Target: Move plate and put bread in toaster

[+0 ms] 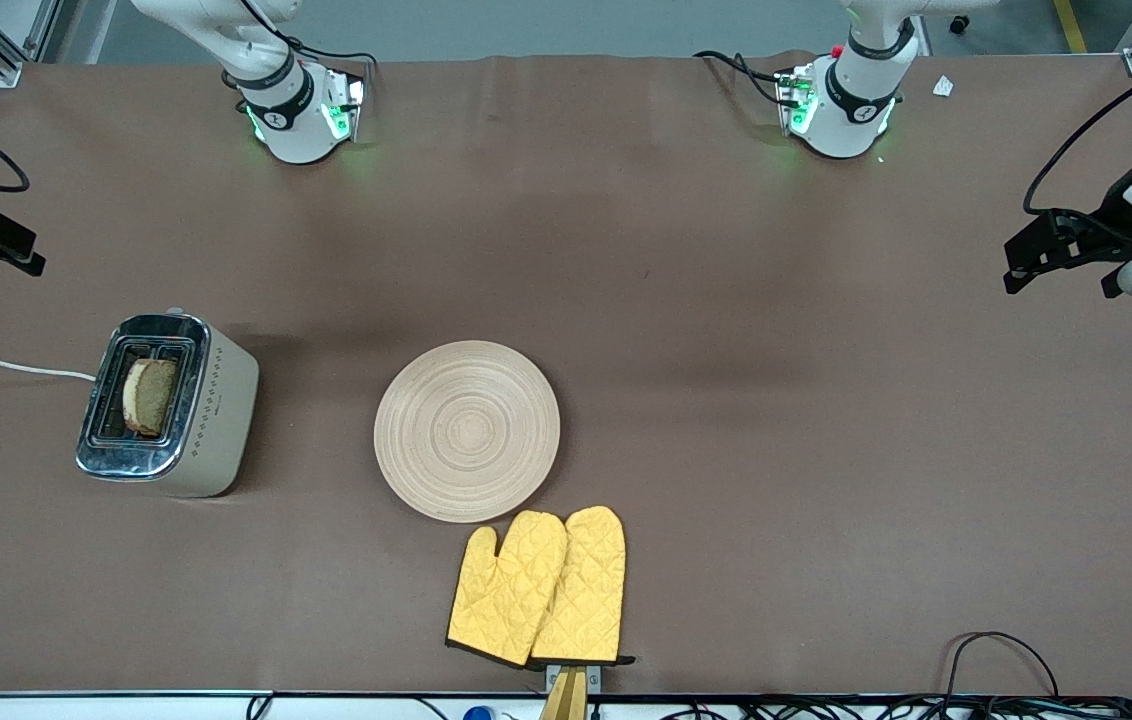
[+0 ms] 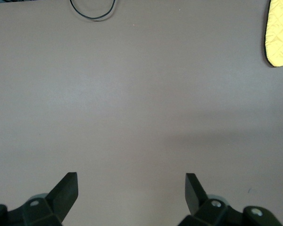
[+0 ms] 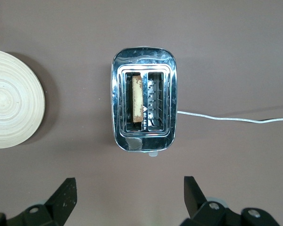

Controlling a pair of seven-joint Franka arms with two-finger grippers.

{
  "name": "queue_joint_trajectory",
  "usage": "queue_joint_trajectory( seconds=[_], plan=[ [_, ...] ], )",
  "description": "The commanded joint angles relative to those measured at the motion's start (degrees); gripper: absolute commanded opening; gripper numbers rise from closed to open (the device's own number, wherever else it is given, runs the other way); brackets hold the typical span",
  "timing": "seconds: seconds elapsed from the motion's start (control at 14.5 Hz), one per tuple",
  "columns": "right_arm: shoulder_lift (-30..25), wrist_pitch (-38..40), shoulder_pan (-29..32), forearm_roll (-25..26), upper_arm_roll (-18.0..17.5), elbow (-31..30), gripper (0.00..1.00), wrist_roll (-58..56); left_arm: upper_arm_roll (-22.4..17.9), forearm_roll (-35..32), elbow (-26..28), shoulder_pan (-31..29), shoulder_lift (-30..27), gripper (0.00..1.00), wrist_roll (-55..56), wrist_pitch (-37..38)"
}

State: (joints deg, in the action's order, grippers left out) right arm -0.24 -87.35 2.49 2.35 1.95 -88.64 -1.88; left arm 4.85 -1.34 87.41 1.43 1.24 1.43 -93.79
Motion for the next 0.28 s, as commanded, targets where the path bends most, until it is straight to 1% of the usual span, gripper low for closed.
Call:
queue_joint_trajectory(
  seconds=[0.0, 0.21],
  plan=[
    [-2.0, -0.3, 0.4, -1.2, -1.3, -2.1, 1.0, -0.2, 0.5, -1.4, 0.0, 0.0, -0.5, 1.0, 0.3, -0.5],
    [-2.0, 0.2, 0.1, -1.2, -1.4, -1.8, 1.0, -0.1, 0.5, -1.4, 0.0, 0.0, -0.5, 1.0, 0.2, -0.5]
  ],
)
